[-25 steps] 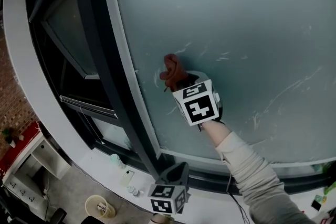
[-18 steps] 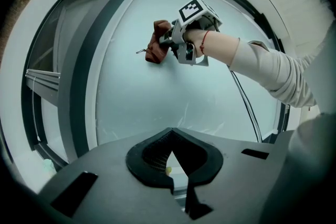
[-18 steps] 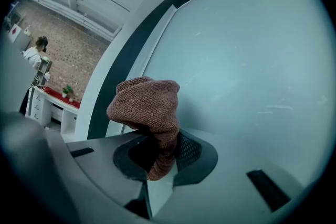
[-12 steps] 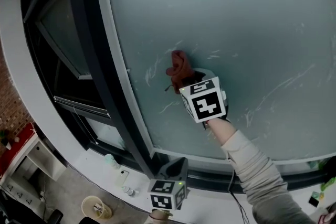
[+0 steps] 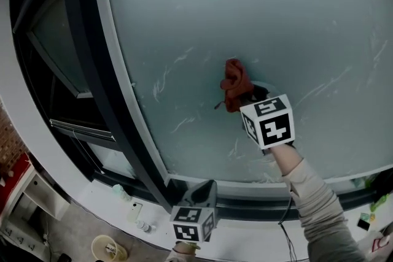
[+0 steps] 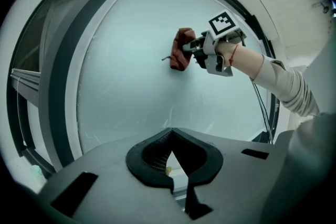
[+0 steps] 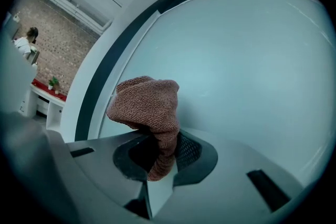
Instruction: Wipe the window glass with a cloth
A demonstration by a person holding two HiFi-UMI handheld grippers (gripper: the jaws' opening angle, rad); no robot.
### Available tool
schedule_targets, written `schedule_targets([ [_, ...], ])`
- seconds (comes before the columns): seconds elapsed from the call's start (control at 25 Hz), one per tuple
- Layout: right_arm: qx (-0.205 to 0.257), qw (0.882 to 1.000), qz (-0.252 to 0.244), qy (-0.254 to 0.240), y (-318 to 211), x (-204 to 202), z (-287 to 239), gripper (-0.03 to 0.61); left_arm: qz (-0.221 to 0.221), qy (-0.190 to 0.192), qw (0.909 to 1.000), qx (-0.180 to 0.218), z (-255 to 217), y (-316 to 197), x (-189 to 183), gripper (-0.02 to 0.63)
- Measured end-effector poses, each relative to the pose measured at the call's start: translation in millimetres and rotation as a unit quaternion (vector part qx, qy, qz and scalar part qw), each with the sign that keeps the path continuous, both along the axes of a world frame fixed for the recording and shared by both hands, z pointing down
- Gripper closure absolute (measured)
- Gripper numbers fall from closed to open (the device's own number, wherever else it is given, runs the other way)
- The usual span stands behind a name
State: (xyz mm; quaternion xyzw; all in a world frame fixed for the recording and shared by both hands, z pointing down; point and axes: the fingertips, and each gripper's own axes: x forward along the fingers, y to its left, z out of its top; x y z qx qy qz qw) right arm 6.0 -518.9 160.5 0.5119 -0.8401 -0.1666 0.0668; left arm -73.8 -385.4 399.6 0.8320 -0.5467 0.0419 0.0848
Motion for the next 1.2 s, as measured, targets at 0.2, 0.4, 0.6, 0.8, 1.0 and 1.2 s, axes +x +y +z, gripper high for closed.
schedule_targets([
  [0.2, 0.002, 0.999, 0.045, -0.002, 7.1, 57.8, 4.2, 0.531, 0.018, -0.002, 0.9998, 0.006, -3.8, -1.9, 9.1, 0.609],
  [0.4, 0.007, 0.995, 0.096, -0.004, 14.9, 115.4, 2.9, 0.531, 0.033, -0.007, 0.9994, 0.009, -3.9, -1.5, 14.8, 0.609],
  [0.6, 0.009, 0.989, 0.148, -0.003, 22.3, 168.9, 0.8, 0.531, 0.044, -0.01, 0.9989, 0.008, -4.0, -1.9, 20.1, 0.609],
  [0.8, 0.007, 0.981, 0.195, -0.011, 29.2, 217.7, 1.1, 0.531, 0.053, -0.012, 0.9985, 0.011, -5.7, -4.6, 26.0, 0.609],
  [1.0, 0.002, 0.975, 0.221, -0.016, 32.3, 243.3, 4.6, 0.531, 0.064, -0.011, 0.9978, 0.013, -8.7, -5.9, 34.2, 0.609],
  [1.2, 0.01, 0.976, 0.217, -0.019, 37.6, 237.0, 5.3, 0.531, 0.061, -0.011, 0.998, 0.017, -11.1, -7.9, 35.2, 0.609],
])
